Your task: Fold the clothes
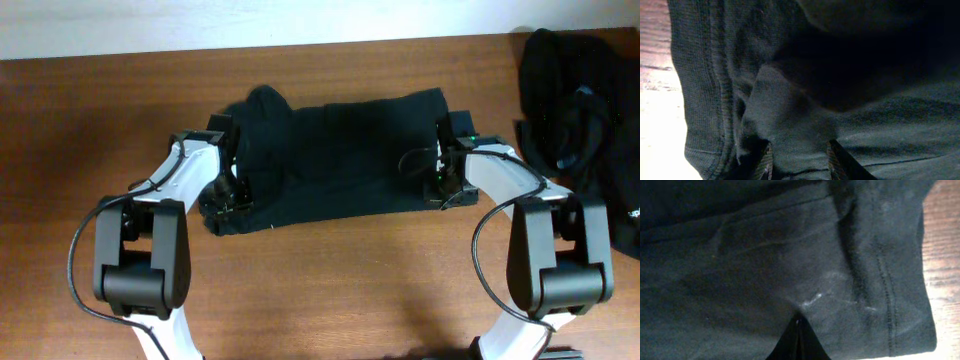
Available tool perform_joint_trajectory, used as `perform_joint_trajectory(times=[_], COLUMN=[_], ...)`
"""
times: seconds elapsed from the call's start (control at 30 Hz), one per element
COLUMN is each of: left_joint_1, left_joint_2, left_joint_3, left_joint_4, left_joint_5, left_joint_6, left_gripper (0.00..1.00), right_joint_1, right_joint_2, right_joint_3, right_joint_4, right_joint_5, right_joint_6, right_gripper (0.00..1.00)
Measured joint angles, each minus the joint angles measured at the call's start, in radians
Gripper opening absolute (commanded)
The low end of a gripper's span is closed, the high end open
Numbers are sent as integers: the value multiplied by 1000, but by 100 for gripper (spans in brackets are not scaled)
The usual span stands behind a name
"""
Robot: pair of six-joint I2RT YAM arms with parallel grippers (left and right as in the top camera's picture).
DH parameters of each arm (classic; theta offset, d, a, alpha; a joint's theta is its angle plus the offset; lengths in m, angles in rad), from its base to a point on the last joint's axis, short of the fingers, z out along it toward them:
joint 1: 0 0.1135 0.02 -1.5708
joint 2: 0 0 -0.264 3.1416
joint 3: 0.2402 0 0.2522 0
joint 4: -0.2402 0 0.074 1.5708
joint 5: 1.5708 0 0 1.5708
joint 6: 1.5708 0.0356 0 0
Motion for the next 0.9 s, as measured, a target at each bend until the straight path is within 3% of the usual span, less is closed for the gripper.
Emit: perform_joint_trajectory(times=[0.9], left_joint_1=[18], left_joint_2=[-57], left_joint_3=[-114], left_joint_4=[9], left_joint_5=[10], left_joint_6=[-20], left_gripper=[39], right_joint_1=[0], right_joint_2=[-7], right_joint_3=[-26], right_joint_4=[-235], right_joint_5=[-29], right_joint_6=[80], right_gripper=[4])
